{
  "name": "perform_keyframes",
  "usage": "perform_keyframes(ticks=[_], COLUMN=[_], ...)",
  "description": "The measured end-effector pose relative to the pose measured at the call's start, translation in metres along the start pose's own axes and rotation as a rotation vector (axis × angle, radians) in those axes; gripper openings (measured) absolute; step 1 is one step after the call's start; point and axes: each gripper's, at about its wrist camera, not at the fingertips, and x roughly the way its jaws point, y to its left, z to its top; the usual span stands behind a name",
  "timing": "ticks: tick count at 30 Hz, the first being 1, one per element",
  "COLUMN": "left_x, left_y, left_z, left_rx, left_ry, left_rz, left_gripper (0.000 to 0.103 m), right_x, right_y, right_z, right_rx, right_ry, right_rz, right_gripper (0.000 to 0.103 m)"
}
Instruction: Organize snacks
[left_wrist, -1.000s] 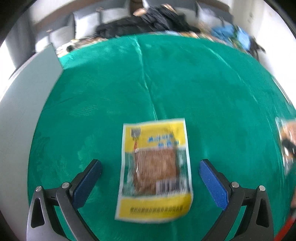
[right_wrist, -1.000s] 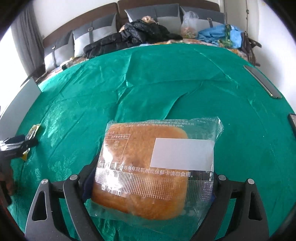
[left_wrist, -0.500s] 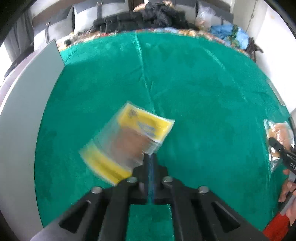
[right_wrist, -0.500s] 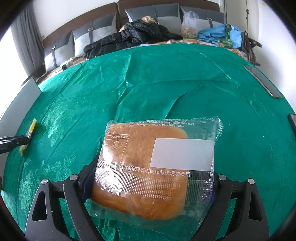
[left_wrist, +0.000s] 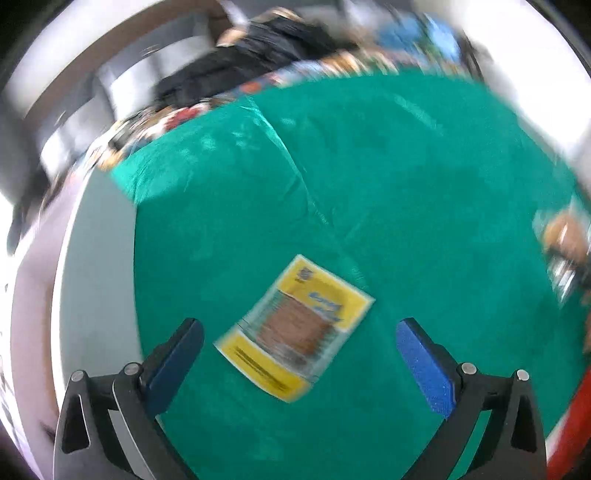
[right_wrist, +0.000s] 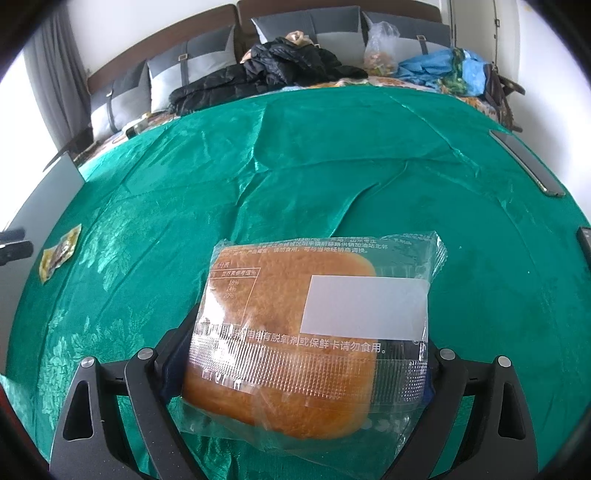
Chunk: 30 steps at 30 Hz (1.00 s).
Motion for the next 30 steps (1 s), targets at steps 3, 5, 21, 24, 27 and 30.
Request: perform_keyframes(ticks=[3,5,21,24,27,30], left_x=[0.028,0.046,0.045,0.036,0.026,0.013], left_y=[-0.005,-0.005,0.000,-0.007,-0.001,0.001], left_z=[0.006,0.005,-0.007,-0.019,-0.034,-0.056], left_rx=[0.189,0.251,0.037,-0.038,-0.134,-0.231], left_ry=[0.046,0.075,0.051,0.046,0.046,0.035], left_rz=[0.018,-0.010,-0.147,-0.123,-0.115,-0.122], left_gripper=[0.103,0.103,0.034,0.033,0.033,0.033], right_x=[0.000,0.000,-0.002,-0.002,-0.002,-0.003], right_y=[0.000,0.000,-0.001,-0.001,-0.001,-0.004], right_z=[0.000,0.000,-0.001,-0.001,-0.001,0.002], right_rx=[0.000,0.001,-0.001,-0.002,0.000,-0.005], right_ry=[0.000,0.000,0.000,0.000,0.000,0.036], right_rz=[0.000,0.000,-0.003,-0.003,-0.001,0.030], right_gripper=[0.094,0.094,0.094,0.094,0.094,0.094])
